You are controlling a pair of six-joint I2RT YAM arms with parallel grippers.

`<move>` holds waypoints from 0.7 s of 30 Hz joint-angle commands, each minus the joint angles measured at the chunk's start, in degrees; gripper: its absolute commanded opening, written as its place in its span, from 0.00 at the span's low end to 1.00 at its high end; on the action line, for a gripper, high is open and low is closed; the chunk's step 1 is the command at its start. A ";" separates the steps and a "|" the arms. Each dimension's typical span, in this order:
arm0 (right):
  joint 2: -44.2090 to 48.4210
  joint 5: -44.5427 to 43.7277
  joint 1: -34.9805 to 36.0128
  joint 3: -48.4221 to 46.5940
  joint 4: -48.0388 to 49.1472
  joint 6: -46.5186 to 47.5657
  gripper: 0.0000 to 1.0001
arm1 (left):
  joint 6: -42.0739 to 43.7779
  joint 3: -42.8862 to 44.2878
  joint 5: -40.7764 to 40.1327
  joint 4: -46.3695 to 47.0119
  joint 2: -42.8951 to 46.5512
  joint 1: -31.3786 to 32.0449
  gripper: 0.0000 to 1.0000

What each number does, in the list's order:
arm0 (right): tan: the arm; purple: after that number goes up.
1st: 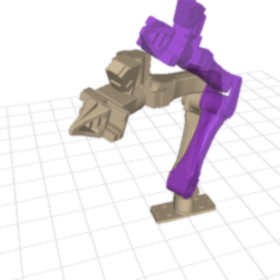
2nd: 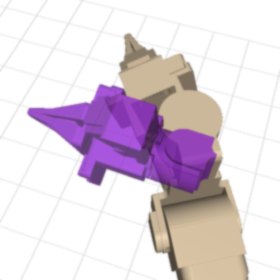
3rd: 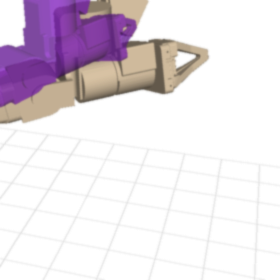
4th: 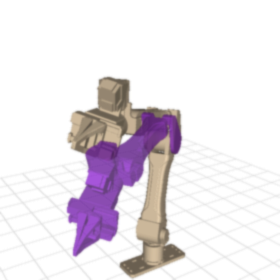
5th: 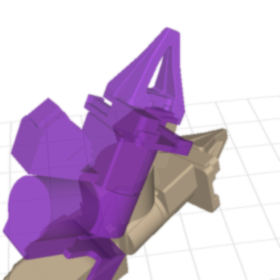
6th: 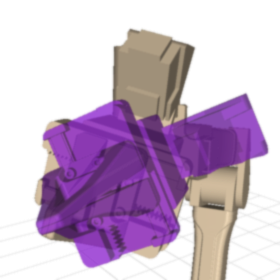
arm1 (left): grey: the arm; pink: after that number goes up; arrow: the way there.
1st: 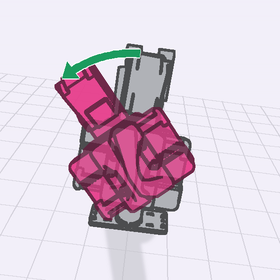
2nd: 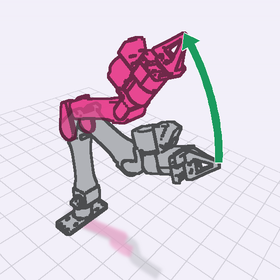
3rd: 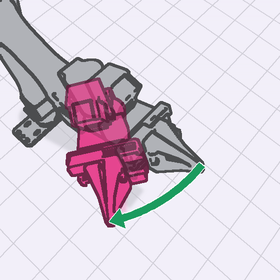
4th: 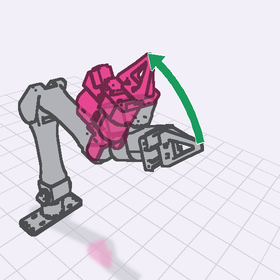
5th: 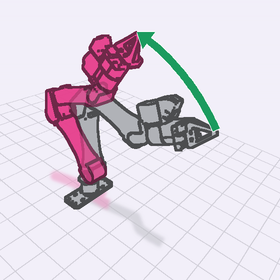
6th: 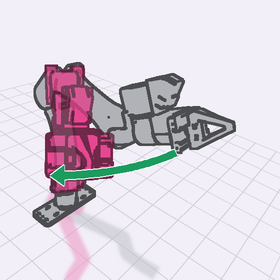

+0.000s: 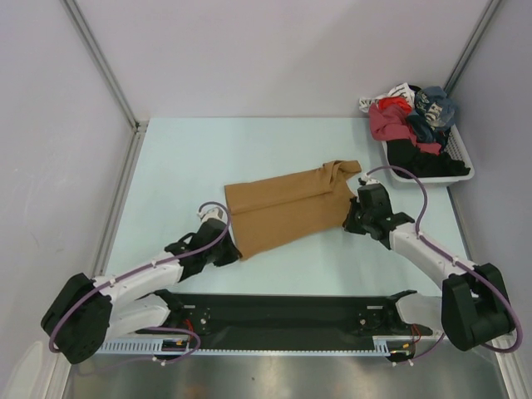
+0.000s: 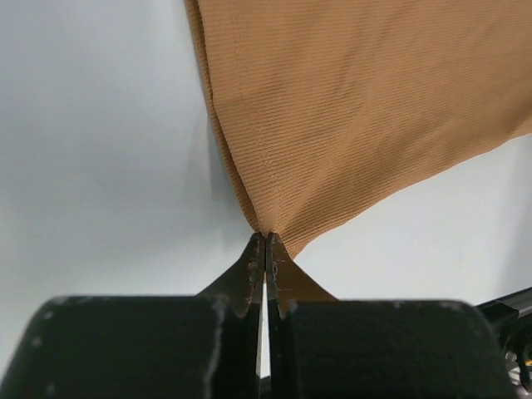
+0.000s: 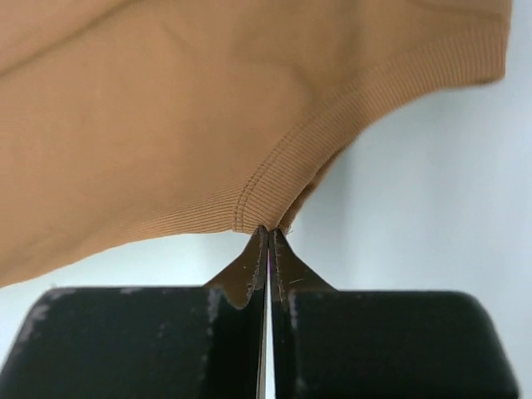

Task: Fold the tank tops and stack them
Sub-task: Fold the tank top

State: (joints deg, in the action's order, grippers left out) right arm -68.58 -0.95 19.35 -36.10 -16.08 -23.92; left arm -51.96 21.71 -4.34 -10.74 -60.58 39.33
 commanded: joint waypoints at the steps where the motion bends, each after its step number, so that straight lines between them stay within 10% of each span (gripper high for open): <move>1: -2.52 0.34 0.16 -6.07 -0.62 2.48 0.00 | 0.55 5.96 -1.45 -4.97 -1.91 -0.39 0.00; 21: -24.23 0.42 -1.34 -27.35 -3.43 5.11 0.00 | 3.71 18.00 1.88 -8.42 -12.71 -14.63 0.00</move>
State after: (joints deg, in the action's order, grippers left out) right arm -91.02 -0.45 18.81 -59.61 -19.44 -19.42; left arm -50.87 36.56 -3.46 -20.16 -71.79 26.33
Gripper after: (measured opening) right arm 0.009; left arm 0.008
